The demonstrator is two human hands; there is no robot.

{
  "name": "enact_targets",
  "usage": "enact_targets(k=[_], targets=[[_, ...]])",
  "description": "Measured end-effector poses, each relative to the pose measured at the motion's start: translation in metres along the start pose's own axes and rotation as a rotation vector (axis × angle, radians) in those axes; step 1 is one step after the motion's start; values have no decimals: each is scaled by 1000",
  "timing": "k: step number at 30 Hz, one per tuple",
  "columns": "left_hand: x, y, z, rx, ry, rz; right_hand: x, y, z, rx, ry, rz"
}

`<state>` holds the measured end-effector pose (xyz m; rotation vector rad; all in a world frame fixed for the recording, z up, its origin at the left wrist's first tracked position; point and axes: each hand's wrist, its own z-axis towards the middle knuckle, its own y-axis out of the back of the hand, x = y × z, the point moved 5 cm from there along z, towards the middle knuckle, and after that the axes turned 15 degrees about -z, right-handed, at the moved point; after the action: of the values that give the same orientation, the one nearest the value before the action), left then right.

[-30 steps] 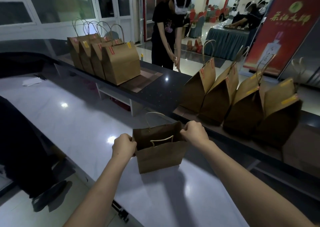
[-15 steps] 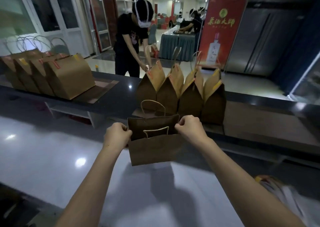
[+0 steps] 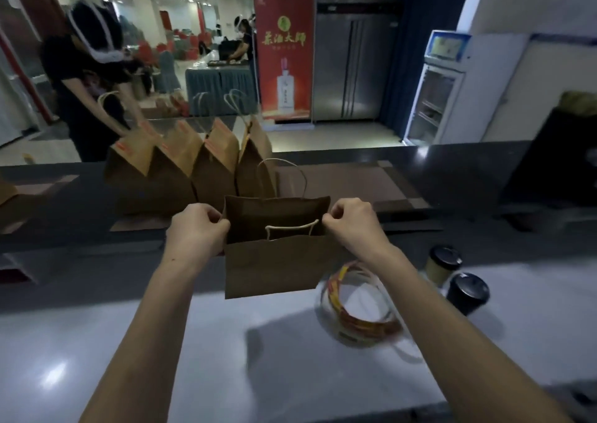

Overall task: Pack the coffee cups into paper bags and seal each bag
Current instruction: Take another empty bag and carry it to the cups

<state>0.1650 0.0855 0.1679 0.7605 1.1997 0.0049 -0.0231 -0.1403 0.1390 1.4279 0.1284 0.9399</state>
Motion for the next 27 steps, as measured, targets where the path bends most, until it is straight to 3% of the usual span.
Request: enact_targets(k=[14,22,27], targets=[[-178,-203,-121,228,-321,-182,-239,180,-126,-353,-332,-44],[-253,-290,-175,369,-477,-260,-333,246,-187,-492,-483,-112],[-282,-349,-192,453,-476,-288,-387,267,-204,-526,-534,-120]])
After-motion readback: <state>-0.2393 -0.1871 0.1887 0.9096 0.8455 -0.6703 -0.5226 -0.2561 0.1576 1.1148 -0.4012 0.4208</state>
